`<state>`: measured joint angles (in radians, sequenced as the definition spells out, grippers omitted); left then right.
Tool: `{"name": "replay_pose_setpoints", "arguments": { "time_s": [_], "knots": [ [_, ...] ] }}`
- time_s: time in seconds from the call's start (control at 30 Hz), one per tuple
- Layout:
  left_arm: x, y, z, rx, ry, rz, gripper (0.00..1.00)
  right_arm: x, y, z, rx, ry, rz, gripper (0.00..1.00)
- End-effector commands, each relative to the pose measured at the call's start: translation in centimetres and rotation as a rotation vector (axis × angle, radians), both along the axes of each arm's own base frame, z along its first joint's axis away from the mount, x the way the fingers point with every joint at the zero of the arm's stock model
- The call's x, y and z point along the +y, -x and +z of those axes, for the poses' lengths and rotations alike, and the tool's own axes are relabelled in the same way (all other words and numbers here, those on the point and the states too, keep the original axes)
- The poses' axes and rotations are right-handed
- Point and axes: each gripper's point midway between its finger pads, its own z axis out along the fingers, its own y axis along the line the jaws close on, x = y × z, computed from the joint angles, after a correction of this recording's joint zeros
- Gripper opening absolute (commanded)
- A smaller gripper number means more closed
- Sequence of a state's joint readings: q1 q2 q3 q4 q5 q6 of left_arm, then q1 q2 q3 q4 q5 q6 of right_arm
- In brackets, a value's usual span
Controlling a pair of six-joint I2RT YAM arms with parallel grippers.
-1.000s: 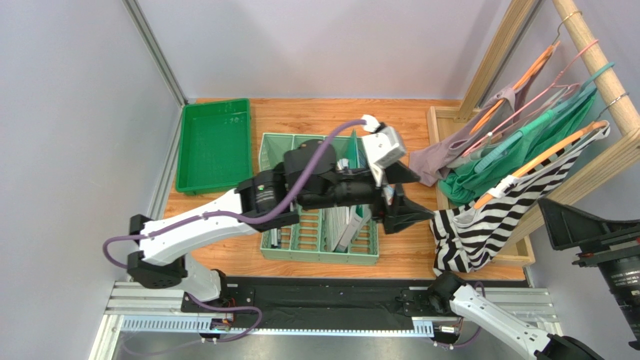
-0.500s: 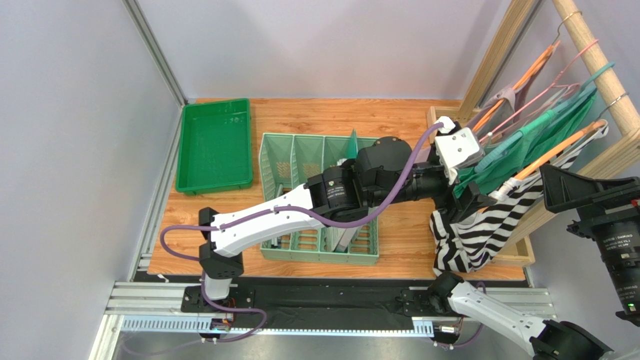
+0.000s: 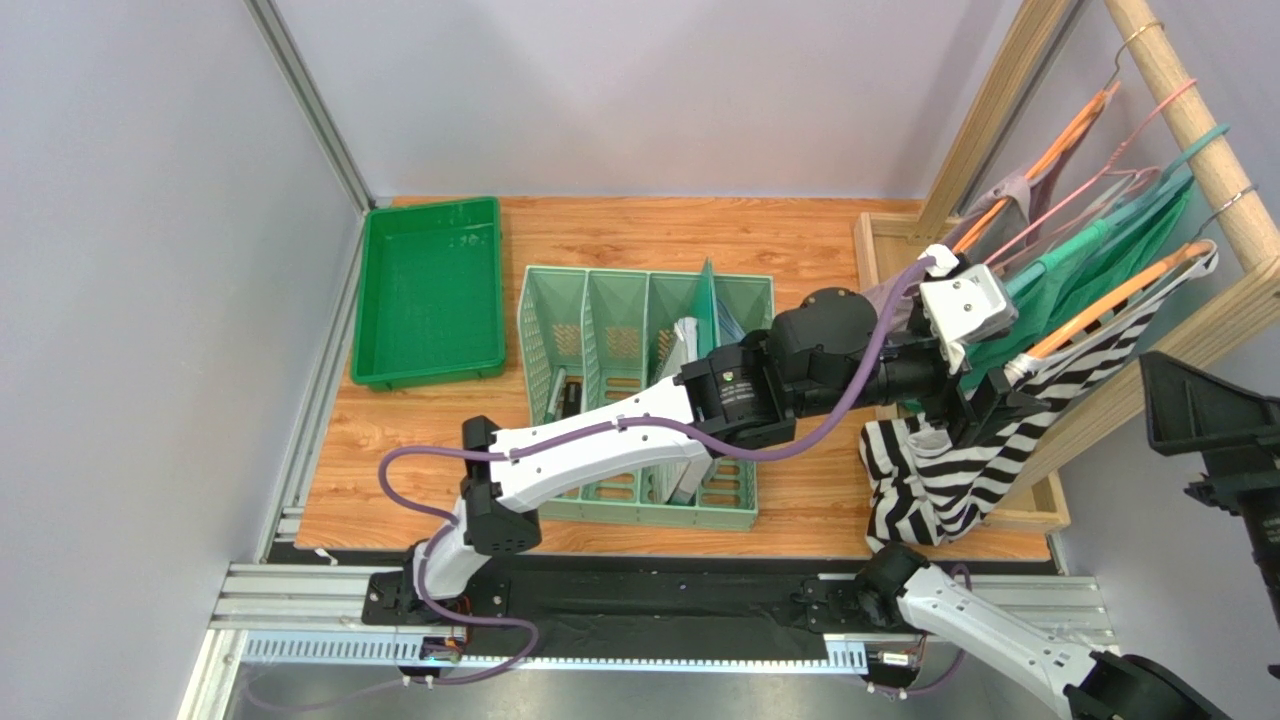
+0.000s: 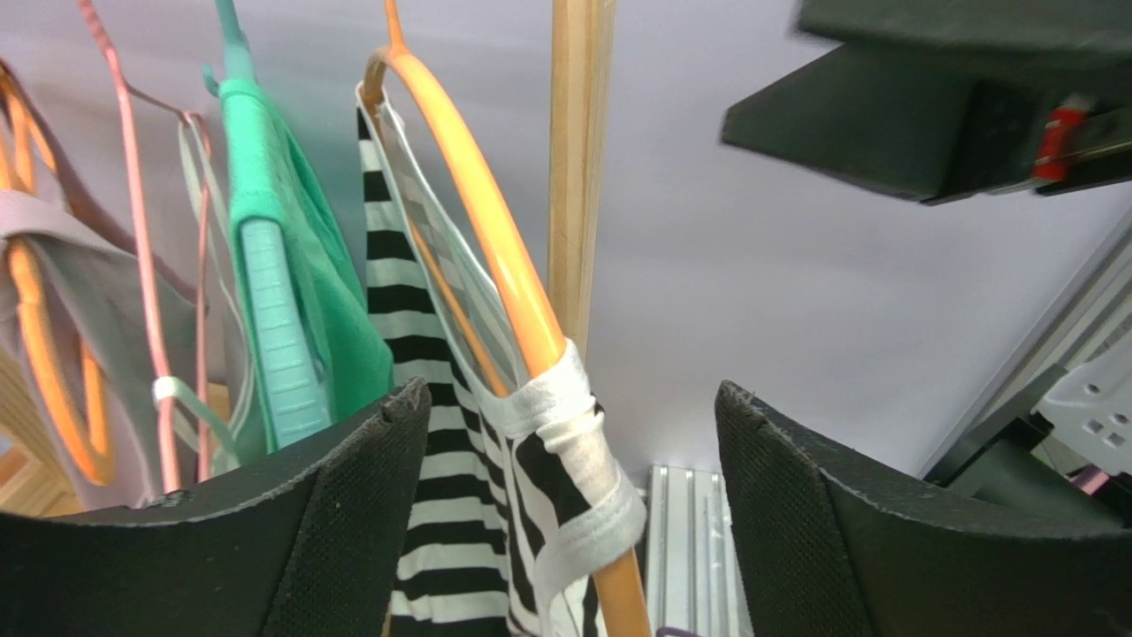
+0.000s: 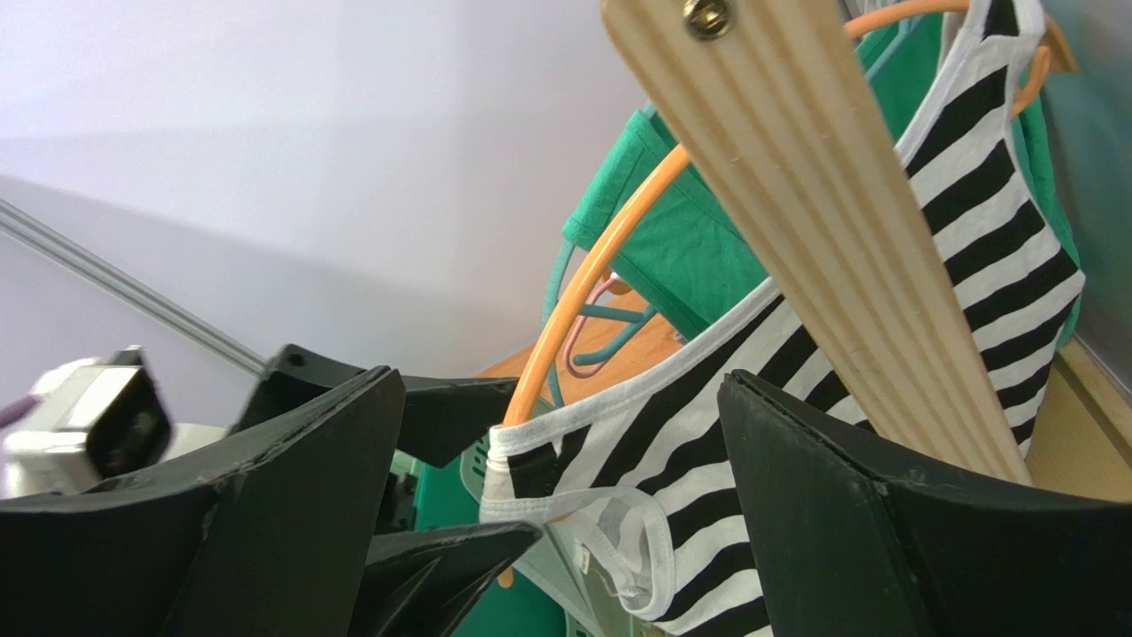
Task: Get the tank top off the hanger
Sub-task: Pick up the hanger from the clothesline.
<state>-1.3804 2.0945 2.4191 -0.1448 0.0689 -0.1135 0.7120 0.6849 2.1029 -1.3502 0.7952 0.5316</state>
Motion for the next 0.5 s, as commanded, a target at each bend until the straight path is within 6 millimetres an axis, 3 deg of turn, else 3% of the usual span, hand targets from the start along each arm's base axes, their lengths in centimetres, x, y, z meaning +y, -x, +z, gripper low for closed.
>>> {"name": "replay_pose_setpoints", "arguments": {
  "time_s": [0.0,0.07,0.1,0.3,0.37,0.47],
  "knots": [
    [-0.5,-0.2,3.0,-0.006,0.126,0.011,0.76,-2.1,2.1,-4.7,0.135,0.138,-0.008,0.96],
    [-0.9,-0.2,3.2,0.004,0.152,0.010,0.70,-2.3,2.3,-4.8,0.130,0.142,-0.010,0.96],
    [-1.1,-0.3,3.1,0.009,0.156,0.010,0.59,-2.2,2.3,-4.8,0.132,0.147,-0.008,0.96],
    [-1.9,-1.0,2.9,0.027,0.190,0.038,0.53,-1.9,2.4,-4.8,0.128,0.151,0.016,0.97],
    [-2.1,-1.1,2.8,0.031,0.197,0.044,0.33,-2.0,2.4,-4.9,0.132,0.158,0.010,0.97],
    [-2.0,-1.7,3.1,0.046,0.211,0.074,0.15,-2.2,2.4,-4.9,0.133,0.163,-0.001,0.97]
  ]
}}
